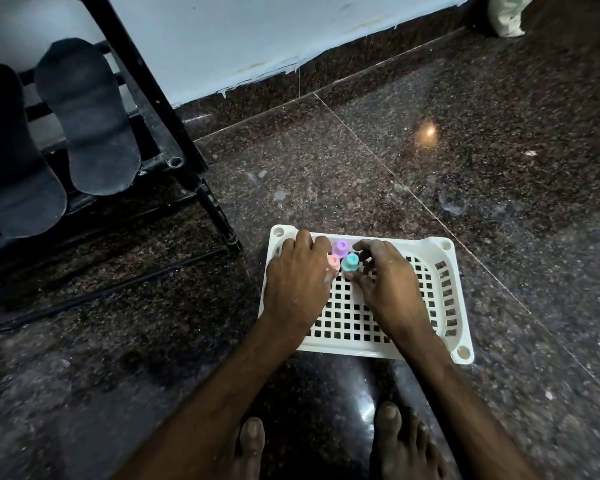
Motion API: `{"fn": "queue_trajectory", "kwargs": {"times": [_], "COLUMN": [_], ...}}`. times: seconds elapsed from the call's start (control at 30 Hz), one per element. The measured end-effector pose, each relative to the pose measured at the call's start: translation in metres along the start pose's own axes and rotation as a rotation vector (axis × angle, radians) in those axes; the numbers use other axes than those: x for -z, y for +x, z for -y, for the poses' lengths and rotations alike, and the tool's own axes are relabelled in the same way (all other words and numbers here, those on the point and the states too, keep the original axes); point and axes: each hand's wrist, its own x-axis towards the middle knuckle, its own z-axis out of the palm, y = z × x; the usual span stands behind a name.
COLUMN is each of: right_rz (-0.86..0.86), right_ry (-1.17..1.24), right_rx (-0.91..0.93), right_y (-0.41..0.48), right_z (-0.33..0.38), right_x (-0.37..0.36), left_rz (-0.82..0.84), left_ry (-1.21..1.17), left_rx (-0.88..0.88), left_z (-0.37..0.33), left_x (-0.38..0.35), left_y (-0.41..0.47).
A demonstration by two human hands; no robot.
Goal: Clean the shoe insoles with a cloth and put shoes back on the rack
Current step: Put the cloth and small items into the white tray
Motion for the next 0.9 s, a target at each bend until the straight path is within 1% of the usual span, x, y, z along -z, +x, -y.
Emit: {"fn": "queue_trajectory", "kwargs": {"times": [0.2, 0.43, 0.6, 0.9], "right_rz": [0.034, 0.09, 0.107, 0.097], "right_ry": [-0.055, -0.096, -0.106, -0.135], "right_rx": [-0.037, -0.04, -0.04, -0.029], "right_y": [-0.004, 0.001, 0.002, 0.004], "right_z": [-0.003, 0.003, 0.007, 0.008], "right_x": [0.005, 0.002, 0.001, 0.001], "left_rz": [-0.023, 0.095, 0.183, 0.076], "left_ry": [-0.096, -0.139, -0.049, 0.022], "left_rx": [0.031, 0.079, 0.013, -0.034], "left_z": [0.018, 0.03, 0.031, 0.024], "left_x": [0.016, 0.024, 0.026, 0.015], "left_y": [-0.02, -0.036, -0.041, -0.036]}}
